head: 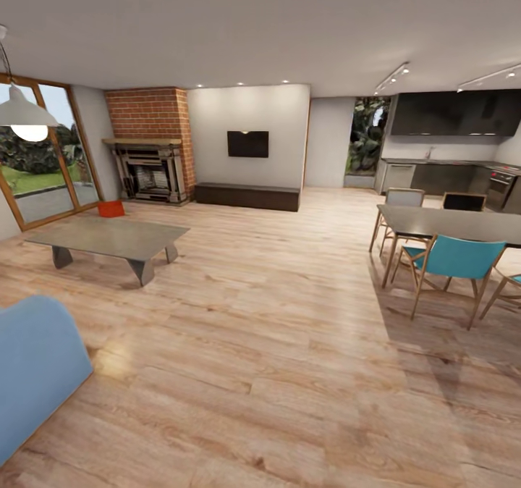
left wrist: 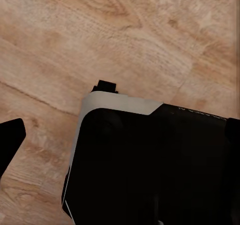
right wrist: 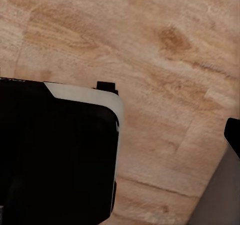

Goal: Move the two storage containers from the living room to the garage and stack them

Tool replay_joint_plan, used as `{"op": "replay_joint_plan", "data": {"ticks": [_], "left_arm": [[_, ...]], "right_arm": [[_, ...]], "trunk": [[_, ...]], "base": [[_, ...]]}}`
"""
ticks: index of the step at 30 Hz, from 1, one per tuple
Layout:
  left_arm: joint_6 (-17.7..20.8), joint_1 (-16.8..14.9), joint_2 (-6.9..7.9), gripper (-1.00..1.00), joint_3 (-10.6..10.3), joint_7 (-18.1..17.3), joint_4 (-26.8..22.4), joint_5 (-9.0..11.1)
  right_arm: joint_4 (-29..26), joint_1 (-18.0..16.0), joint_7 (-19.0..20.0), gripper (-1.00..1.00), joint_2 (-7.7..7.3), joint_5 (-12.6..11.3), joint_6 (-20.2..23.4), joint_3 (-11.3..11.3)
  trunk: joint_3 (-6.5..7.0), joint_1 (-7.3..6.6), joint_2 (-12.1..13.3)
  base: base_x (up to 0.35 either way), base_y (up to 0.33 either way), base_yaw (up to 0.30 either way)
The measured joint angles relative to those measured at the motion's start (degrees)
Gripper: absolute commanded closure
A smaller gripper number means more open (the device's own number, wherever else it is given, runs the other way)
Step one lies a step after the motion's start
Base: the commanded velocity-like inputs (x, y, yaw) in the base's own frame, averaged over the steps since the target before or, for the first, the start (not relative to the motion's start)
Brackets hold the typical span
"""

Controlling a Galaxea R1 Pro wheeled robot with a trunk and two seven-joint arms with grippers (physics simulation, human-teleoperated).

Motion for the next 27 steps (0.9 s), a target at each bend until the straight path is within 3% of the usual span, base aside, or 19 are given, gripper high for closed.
{"op": "replay_joint_plan", "data": {"ticks": [22,27], "left_arm": [[0.00,0.00,0.00,-1.00,0.00,0.00,0.00,0.00],[-0.02,0.00,0.00,-1.00,0.00,0.00,0.00,0.00]], "right_arm": [[0.00,0.00,0.00,-1.00,-0.19,0.15,0.22,0.12],[0.00,0.00,0.01,-1.00,-0.19,1.34,0.44,0.13]], "trunk": [[0.00,0.00,0.00],[0.00,0.00,0.00]], "base": [[0.324,0.000,0.000],[0.324,0.000,0.000]]}}
